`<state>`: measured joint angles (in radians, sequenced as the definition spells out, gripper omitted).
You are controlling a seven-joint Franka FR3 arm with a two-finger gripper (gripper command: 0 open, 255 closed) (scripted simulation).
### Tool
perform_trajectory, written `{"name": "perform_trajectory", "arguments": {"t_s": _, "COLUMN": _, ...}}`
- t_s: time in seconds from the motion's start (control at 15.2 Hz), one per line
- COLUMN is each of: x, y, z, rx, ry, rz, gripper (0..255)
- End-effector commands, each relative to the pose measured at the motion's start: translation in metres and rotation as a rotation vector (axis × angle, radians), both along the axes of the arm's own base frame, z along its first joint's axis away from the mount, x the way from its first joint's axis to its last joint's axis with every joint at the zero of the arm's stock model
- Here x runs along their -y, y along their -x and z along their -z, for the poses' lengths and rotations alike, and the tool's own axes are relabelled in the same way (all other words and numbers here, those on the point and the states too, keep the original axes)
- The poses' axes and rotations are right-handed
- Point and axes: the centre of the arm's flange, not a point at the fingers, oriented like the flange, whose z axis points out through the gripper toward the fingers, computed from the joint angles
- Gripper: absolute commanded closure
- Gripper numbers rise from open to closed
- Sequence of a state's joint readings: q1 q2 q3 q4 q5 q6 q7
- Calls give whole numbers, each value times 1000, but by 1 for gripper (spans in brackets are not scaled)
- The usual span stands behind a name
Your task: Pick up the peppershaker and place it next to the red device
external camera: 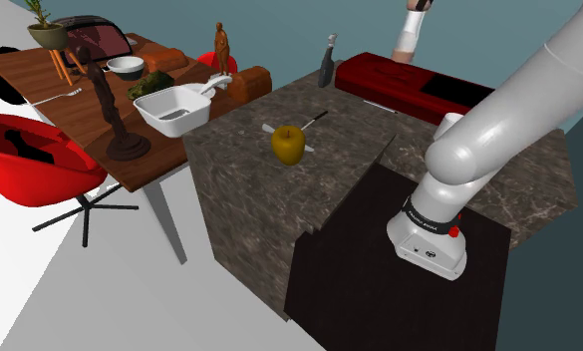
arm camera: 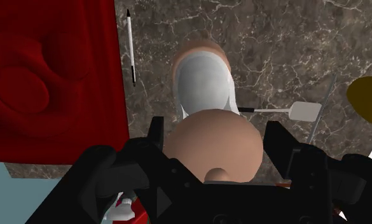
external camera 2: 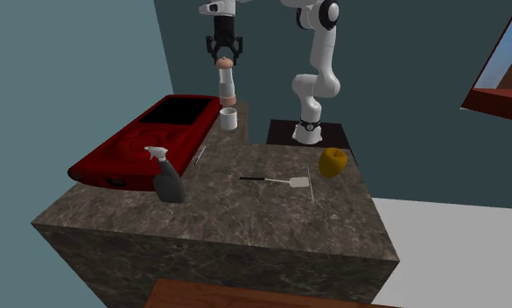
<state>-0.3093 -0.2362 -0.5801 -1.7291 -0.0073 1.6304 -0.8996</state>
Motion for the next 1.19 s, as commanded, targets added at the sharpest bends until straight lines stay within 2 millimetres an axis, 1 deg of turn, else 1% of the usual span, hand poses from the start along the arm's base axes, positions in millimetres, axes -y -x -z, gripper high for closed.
{"name": "perform_trajectory", "arguments": {"t_s": 0.0, "x": 7, "y": 25, "z": 1, "rx": 0, "ry": 0, "rz": -2, "gripper": 255}}
{"name": "perform_trajectory", "arguments": {"t_s": 1.12, "x": 75, "y": 239, "z": 0, "rx": 0, "ry": 0, "rz": -2, "gripper": 255}}
